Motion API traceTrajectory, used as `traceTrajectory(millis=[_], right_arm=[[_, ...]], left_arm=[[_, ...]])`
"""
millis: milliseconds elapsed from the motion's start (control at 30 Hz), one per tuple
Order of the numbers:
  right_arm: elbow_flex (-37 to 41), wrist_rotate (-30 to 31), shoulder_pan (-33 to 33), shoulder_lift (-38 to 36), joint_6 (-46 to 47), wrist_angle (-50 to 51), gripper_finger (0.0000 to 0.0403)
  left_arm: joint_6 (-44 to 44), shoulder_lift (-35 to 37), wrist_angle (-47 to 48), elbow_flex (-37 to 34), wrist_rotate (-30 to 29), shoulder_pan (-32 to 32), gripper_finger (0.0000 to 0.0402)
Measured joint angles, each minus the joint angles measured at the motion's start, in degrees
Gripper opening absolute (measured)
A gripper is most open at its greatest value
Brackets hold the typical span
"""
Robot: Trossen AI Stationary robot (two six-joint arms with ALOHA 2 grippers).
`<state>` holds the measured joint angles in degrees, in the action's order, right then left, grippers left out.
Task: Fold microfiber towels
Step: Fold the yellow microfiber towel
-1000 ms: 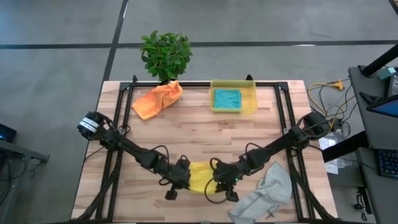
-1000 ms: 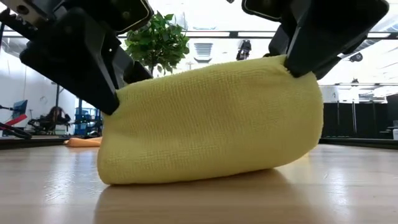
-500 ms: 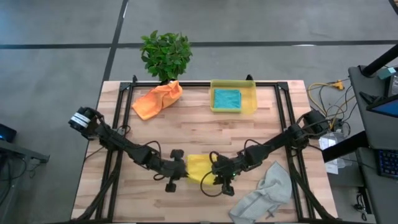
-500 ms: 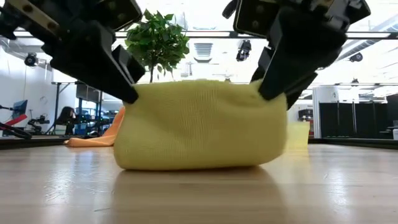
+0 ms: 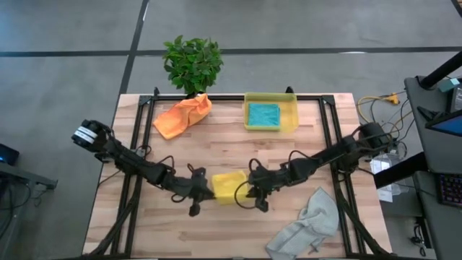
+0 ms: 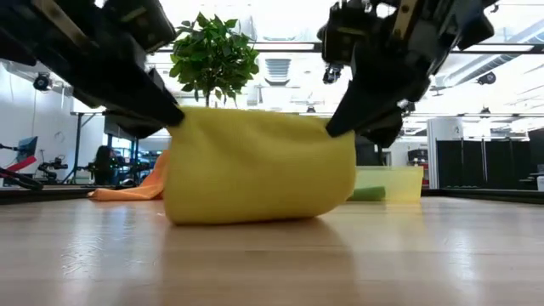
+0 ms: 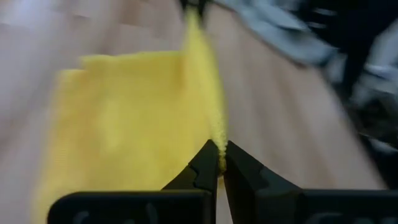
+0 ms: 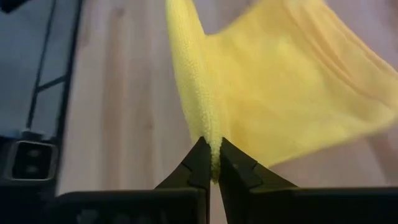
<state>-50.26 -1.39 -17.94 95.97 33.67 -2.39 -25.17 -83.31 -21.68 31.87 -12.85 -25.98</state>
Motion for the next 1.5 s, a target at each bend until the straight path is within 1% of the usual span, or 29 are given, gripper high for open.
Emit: traceTrajectory(millis=[33,100,267,367,467,567,700,833,900,1000,1133,1233,1267,1333,1400,1500], right_arm=[[0.12,-0.03,0.59,-0.04,0.23,0.07,0.0011],[0.46,-0.04,1.62,-0.16,0.61,0.37,0.0011],[0.64,-0.21,4.57,-0.2,0.83,0.36,0.0011],[0.61,-1.17,6.62,-0.2,1.03,0.21,0.0011],[0.36,-1.92,8.18,-0.2,1.88,-0.33,0.0011],[0.14,-1.97,9.62,-0.22,2.11,-0.39,0.0011],[-0.37,-2.06,11.38,-0.22,1.84,-0.02,0.0012],[-1.38,-2.24,12.14,-0.22,-1.4,0.25,0.0013],[-2.0,-2.28,12.1,-0.52,-2.81,0.29,0.002],[-2.76,-2.44,12.32,-1.5,-3.11,0.19,0.0047],[-2.83,-2.65,13.55,-3.68,-3.11,-1.25,0.0092],[-2.94,-1.95,15.61,-4.86,-2.95,-1.34,0.0112],[-2.97,-2.21,16.66,-4.81,-2.93,-1.16,0.0113],[-2.97,-4.6,18.66,-3.38,-3.06,-0.79,0.0103],[-2.96,-7.0,19.97,-1.26,-3.08,-0.81,0.0081],[-2.93,-9.09,20.48,1.85,-3.49,-1.59,0.0036]], left_arm=[[-0.05,0.1,0.57,-0.07,-2.47,0.17,0.0],[-0.07,0.11,0.67,-0.12,-5.48,0.85,0.0],[-0.19,0.17,3.26,-0.1,-9.95,2.26,0.0],[-0.29,0.17,6.02,-0.04,-14.59,2.25,0.0],[-3.6,0.24,9.17,0.03,-19.41,2.26,0.0],[-4.94,0.22,10.72,0.09,-22.11,2.36,0.0],[-5.54,-0.32,11.63,0.09,-23.51,2.39,0.0],[-5.99,-0.98,12.1,0.03,-24.18,2.46,0.0],[-5.61,-1.16,12.25,0.03,-24.16,2.47,0.0],[-5.55,-1.18,13.05,0.01,-23.7,2.47,0.0],[-5.52,-1.2,14.86,-0.02,-22.11,2.47,0.0],[-5.51,-1.2,15.27,-0.02,-21.14,2.47,0.0],[-5.51,-1.2,15.25,-0.02,-21.13,2.44,0.0],[-5.51,-1.2,15.17,0.01,-21.11,2.43,0.0],[-5.51,-1.21,15.19,0.05,-21.11,2.43,0.0],[-5.44,-1.2,15.07,0.25,-21.11,2.39,0.0]])
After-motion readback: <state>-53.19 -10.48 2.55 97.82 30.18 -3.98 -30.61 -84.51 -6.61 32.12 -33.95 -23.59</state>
